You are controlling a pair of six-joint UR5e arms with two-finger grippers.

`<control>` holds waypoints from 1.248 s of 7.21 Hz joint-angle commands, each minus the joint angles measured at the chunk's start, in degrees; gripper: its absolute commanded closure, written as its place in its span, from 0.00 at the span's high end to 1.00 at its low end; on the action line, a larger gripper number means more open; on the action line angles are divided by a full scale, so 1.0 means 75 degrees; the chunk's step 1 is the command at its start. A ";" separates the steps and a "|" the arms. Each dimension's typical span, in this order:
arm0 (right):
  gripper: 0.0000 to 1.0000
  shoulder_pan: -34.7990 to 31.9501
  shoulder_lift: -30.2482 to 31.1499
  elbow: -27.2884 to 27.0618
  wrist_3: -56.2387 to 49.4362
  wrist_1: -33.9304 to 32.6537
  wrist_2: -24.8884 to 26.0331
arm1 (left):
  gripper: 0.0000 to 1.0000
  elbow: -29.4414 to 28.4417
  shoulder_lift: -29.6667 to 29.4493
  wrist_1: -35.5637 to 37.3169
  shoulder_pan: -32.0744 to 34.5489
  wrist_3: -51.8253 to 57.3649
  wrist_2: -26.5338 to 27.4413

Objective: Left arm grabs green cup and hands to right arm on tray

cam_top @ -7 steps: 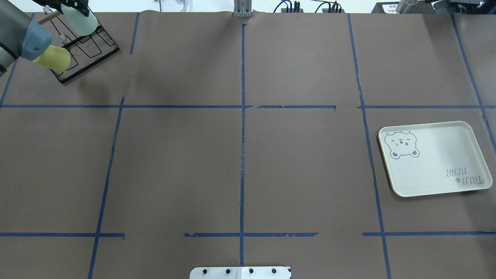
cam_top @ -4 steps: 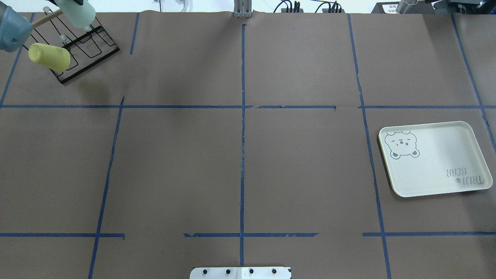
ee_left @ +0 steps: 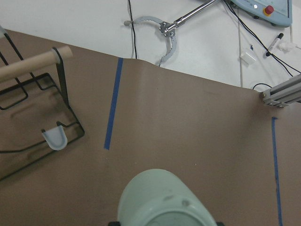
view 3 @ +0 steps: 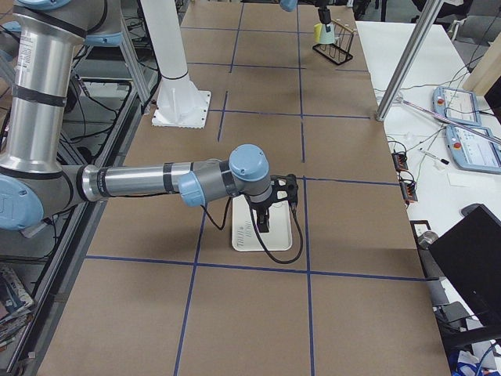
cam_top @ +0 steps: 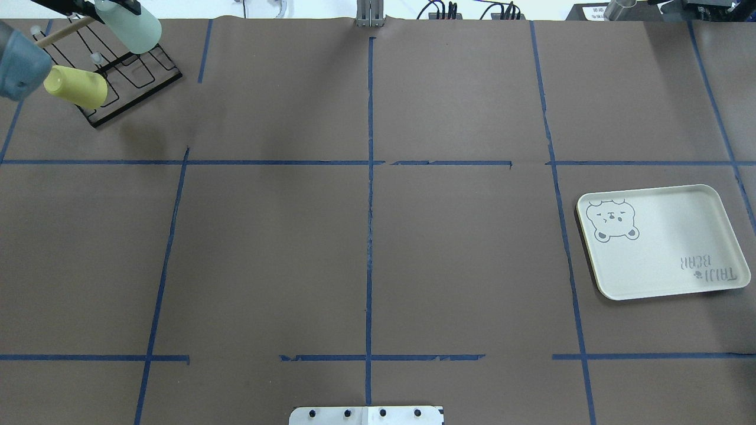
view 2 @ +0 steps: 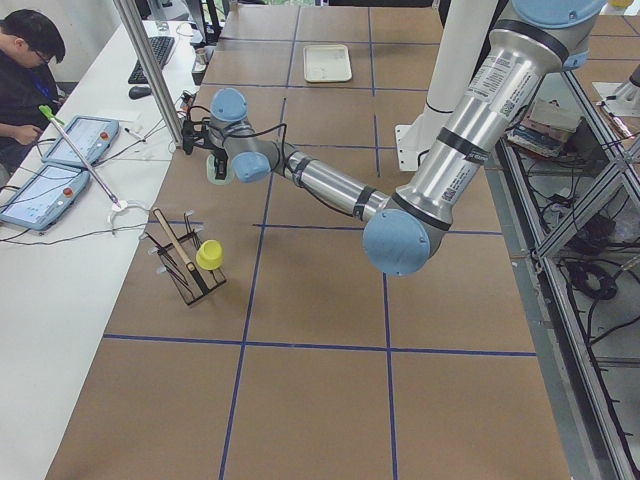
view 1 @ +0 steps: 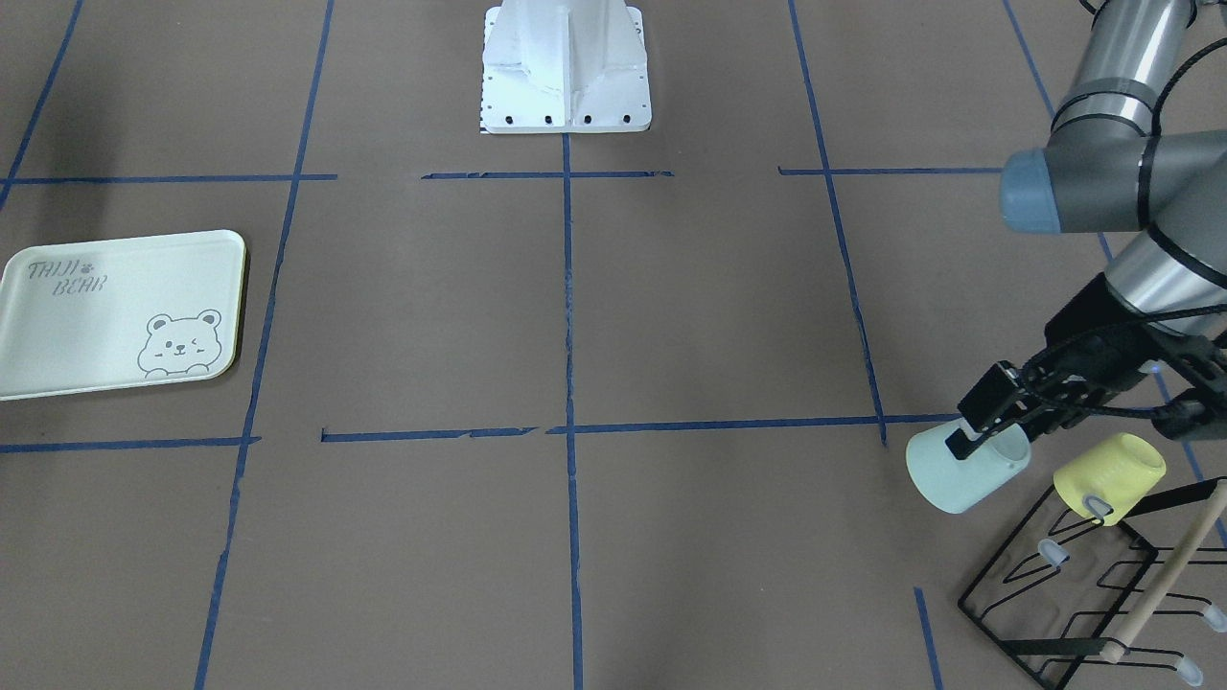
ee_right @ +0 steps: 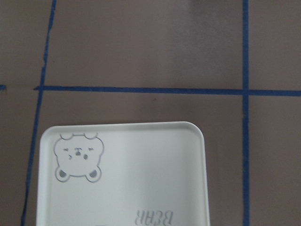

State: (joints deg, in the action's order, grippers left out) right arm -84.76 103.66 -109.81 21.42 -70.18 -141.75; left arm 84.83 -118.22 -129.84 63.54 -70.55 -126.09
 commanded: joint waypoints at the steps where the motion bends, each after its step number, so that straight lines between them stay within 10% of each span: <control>1: 1.00 0.0880 -0.0214 0.0005 0.3106 0.2538 -0.0049 | 0.36 0.0371 0.0189 -0.1025 -0.0840 -0.1707 0.0523; 9: 1.00 0.4011 -0.1152 0.0005 1.1164 0.9773 0.1825 | 0.36 0.2718 0.0834 -0.3493 -0.3348 -0.6129 0.1425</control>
State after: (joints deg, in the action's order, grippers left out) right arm -56.76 95.86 -109.91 99.07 -2.82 -129.12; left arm 105.18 -111.98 -150.54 40.29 -112.89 -115.45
